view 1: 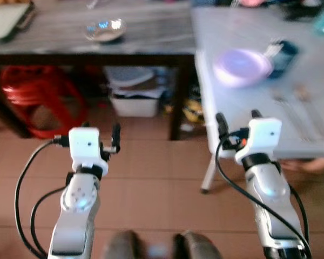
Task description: Setting the table
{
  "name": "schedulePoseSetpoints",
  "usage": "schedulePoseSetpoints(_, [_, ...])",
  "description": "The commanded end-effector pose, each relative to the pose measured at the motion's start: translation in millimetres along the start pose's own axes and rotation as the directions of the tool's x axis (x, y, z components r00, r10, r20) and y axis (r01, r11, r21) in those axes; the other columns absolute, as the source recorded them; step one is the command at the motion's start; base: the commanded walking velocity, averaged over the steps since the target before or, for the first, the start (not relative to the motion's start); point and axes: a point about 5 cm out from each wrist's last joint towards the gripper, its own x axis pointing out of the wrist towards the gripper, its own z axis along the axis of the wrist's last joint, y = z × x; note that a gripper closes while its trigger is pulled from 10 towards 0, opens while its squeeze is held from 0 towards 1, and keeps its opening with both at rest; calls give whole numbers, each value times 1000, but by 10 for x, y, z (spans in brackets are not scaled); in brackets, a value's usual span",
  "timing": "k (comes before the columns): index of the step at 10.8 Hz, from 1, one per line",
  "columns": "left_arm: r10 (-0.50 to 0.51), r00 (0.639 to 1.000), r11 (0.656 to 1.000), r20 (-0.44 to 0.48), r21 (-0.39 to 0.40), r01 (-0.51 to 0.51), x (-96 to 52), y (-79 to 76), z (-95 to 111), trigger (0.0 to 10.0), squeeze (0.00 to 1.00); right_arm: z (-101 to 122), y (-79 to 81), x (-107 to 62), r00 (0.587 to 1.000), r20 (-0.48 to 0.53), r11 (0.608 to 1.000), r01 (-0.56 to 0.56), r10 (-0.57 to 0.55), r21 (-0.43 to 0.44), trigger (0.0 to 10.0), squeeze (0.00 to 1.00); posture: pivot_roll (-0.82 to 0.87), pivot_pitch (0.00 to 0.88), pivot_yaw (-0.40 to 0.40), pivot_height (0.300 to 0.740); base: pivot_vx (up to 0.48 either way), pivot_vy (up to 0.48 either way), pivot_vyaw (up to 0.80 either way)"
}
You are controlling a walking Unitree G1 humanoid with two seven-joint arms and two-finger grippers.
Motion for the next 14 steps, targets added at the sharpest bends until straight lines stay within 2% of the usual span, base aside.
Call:
schedulePoseSetpoints(1, [7, 1000, 1000, -20, 4, -7, -24, 28, -32, 10000, 0, 25, 38, 4, 1000, 11, 1000, -12, 12, -2, 10000, 0, -19, 188, 17, 740, 0, -458, 0])
schedulePoseSetpoints(3, [3, 1000, 1000, -21, 4, -3, -20, 24, -30, 10000, 0, 25, 9, 24, 1000, 13, 1000, -1, 1, -10, 10000, 0, -15, 191, 12, 740, 0, -444, 0])
schedulePoseSetpoints(5, [2, 1000, 1000, -25, 1, -2, -21, 30, -34, 10000, 0, 41, 17, 49, 1000, 20, 1000, 0, 1, -14, 10000, 0, -13, 198, 12, 740, 356, -317, 0])
schedulePoseSetpoints(6, [6, 1000, 1000, -24, -15, -7, -23, 29, -35, 10000, 0, 44, 20, 56, 1000, 21, 1000, 2, -2, -13, 10000, 0, -13, 201, 14, 740, 0, 0, 0])
schedulePoseSetpoints(8, [22, 1000, 1000, -12, 13, -22, -11, 38, -10, 10000, 0, 79, 35, 93, 999, 33, 1000, -11, 11, -20, 10000, 0, -15, 213, 18, 740, 0, 0, 0])
schedulePoseSetpoints(9, [19, 1000, 1000, -12, -10, -19, -8, 44, 1, 10000, 0, 97, 32, 96, 999, 43, 999, -14, 15, -32, 10000, 0, -15, 215, 18, 740, 0, 0, 0])
schedulePoseSetpoints(11, [17, 1000, 1000, -7, -15, -17, -11, 45, 7, 10000, 0, 122, 52, 95, 998, 55, 999, -23, 25, -30, 10000, 0, -14, 218, 19, 740, 0, 0, 800])
schedulePoseSetpoints(12, [22, 1000, 1000, -5, -10, -22, -14, 48, 9, 10000, 0, 132, 60, 100, 998, 58, 999, -24, 25, -26, 10000, 0, -14, 218, 19, 740, 0, 0, 0])
schedulePoseSetpoints(13, [12, 1000, 1000, 23, -17, -11, -10, 51, 44, 10000, 0, 190, 78, 107, 995, 88, 997, -41, 47, -68, 10000, 0, -11, 223, 18, 740, 0, 0, 0])
schedulePoseSetpoints(14, [-4, 999, 998, 43, -55, 6, 21, 53, 114, 10000, 0, 375, 155, 134, 982, 163, 992, -74, 91, -106, 10000, 0, -16, 224, 16, 740, 0, 0, 0])
